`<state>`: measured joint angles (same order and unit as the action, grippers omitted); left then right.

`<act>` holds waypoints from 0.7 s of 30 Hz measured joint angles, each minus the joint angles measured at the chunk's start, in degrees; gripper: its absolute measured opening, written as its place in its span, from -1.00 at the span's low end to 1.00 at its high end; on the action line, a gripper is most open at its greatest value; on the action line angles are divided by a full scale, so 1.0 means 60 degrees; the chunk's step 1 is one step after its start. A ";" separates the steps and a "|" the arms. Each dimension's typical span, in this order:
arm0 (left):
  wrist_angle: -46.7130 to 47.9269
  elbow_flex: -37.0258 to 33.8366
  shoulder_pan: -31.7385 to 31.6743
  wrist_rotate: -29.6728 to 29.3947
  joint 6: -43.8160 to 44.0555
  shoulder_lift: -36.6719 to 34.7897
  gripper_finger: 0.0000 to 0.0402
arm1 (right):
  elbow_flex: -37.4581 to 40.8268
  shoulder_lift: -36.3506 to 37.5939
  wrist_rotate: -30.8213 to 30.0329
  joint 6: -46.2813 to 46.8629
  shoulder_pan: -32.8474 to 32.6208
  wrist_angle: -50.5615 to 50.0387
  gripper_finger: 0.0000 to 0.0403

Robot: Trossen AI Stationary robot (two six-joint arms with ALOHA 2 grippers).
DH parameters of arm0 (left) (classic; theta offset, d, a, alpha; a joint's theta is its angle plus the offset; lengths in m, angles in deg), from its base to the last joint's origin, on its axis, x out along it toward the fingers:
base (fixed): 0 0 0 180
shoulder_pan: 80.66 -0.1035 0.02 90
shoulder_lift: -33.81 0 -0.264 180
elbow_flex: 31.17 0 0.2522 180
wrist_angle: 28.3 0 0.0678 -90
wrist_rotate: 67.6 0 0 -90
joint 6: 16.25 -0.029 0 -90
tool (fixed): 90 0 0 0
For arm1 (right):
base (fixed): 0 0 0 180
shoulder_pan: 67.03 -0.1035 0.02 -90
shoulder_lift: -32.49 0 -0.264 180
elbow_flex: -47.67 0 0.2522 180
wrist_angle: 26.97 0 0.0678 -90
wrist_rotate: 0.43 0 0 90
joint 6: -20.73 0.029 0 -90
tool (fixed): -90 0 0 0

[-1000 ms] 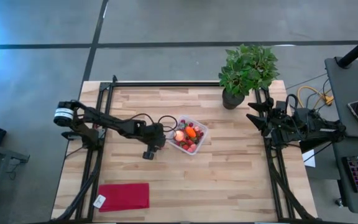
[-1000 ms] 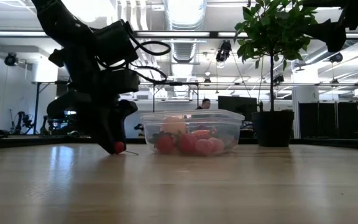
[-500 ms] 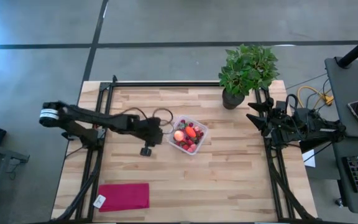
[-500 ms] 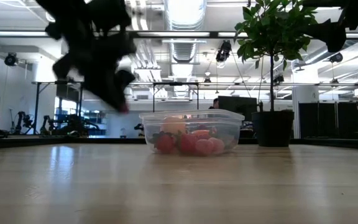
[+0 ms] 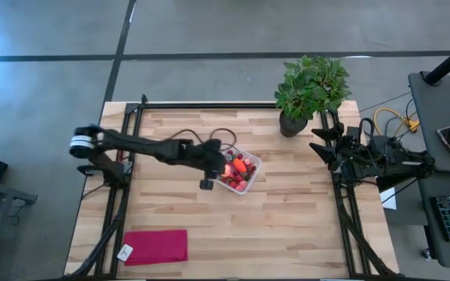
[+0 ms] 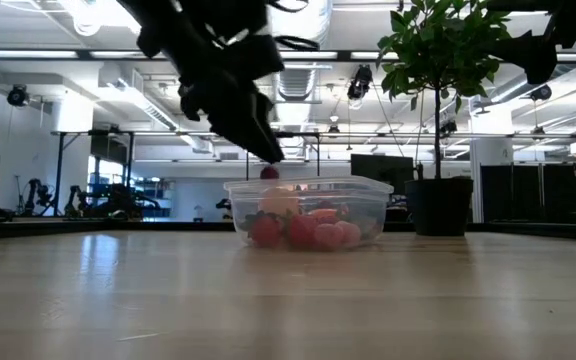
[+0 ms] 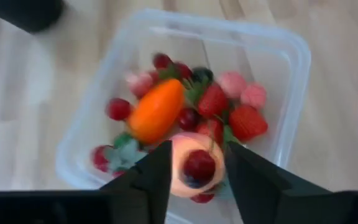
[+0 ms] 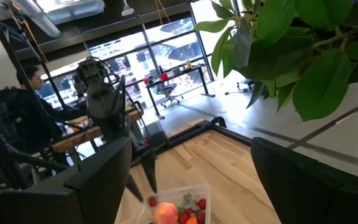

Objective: Pick and placing Produce into tupperware
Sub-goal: Return to Home Position

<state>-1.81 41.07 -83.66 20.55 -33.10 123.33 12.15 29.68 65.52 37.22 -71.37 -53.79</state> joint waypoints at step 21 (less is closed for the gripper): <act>0.3660 0.1190 -0.0500 -0.0660 0.2857 -0.4236 0.08 | 0.0003 0.0004 0.0001 0.0000 0.0001 -0.0003 0.60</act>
<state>20.15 48.22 -86.66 16.59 -15.96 97.92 12.17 29.70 65.53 37.22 -71.36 -53.81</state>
